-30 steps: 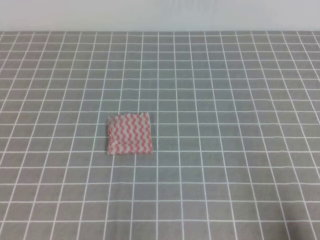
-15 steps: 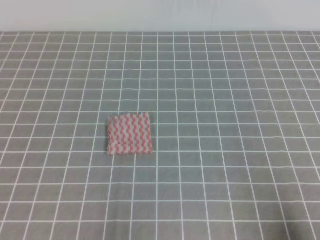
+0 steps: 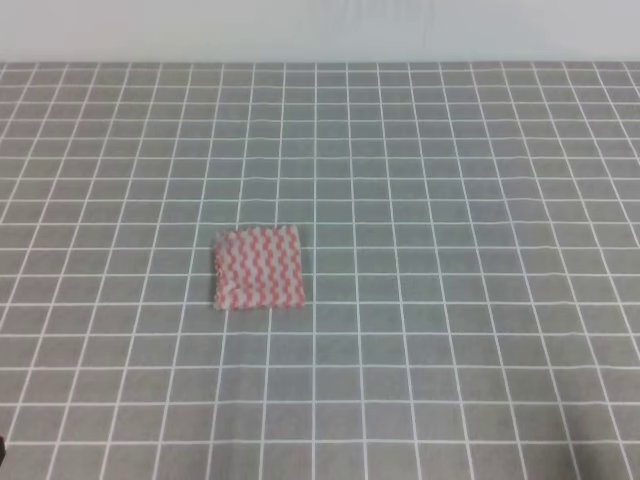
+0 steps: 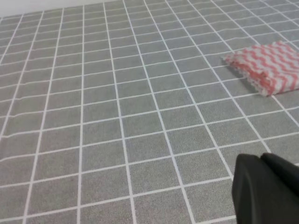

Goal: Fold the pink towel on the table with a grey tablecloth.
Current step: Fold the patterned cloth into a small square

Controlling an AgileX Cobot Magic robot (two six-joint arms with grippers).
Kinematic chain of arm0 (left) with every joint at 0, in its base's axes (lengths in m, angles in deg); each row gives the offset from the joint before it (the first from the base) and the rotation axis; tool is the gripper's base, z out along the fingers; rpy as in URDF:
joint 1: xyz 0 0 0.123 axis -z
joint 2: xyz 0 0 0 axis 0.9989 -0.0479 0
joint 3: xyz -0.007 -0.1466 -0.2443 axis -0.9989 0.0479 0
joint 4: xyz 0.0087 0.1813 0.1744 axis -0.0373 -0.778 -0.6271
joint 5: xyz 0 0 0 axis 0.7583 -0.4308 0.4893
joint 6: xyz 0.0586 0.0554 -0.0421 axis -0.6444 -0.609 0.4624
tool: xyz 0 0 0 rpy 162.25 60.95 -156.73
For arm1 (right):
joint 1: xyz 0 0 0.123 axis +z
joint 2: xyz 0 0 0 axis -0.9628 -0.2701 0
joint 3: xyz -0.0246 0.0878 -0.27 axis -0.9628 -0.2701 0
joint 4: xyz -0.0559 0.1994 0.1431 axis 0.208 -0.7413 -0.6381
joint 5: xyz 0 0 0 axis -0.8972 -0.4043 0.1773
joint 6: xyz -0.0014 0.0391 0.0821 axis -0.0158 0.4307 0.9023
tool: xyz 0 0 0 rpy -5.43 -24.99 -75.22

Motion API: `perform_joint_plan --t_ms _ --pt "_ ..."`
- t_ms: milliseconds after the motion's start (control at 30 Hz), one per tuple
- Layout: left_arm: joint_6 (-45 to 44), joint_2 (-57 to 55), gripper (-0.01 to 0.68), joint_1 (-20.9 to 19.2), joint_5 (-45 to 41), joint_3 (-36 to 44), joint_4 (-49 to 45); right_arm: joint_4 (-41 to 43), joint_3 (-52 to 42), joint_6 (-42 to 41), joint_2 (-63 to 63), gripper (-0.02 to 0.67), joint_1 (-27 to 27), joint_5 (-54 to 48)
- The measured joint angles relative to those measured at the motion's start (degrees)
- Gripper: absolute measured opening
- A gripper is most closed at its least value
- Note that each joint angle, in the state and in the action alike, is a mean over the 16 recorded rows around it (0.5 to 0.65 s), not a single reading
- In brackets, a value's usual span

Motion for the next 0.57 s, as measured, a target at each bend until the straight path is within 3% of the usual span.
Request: perform_joint_plan --t_ms 567 --pt "-0.1 -0.1 -0.003 0.0 0.1 0.0 0.0 0.1 -0.6 0.0 0.2 -0.016 0.2 0.4"
